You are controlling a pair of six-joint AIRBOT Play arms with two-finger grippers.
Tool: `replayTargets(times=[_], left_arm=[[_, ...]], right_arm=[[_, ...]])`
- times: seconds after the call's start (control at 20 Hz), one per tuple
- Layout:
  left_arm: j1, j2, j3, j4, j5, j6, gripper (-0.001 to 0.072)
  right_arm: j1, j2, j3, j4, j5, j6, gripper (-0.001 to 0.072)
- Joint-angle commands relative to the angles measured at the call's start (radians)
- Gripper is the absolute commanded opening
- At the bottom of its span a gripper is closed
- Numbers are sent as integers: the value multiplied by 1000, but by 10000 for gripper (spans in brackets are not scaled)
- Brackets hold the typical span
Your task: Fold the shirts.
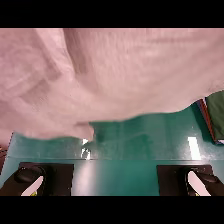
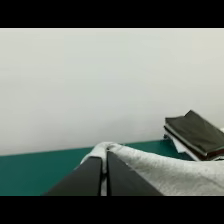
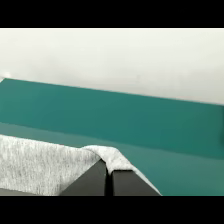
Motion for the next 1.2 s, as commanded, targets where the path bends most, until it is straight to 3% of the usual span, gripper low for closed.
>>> replayTargets(times=[0.0,0.1,0.2,0.45,0.8,0.9,1.0,1.15], left_arm=[[0,-102,13,67,-198,2,24],[0,-211,-20,96,-285,14,24],[0,-312,-114,103,-262,24,24],[0,-581,-364,114,-59,19,24],[46,-836,-389,159,233,-17,24],[92,-837,-389,134,240,-55,24],[114,-837,-389,101,207,-35,24],[114,-837,-391,40,89,92,24]], right_arm=[[1,-120,22,-6,139,65,8],[1,-203,-36,-6,180,91,9],[21,-287,-117,-13,181,94,9],[109,-544,-278,-16,93,93,9],[129,-831,-221,-14,-124,38,9],[130,-874,-156,-14,-122,9,9],[134,-883,-129,-16,-116,5,9],[136,-881,-128,-65,5,6,8]])
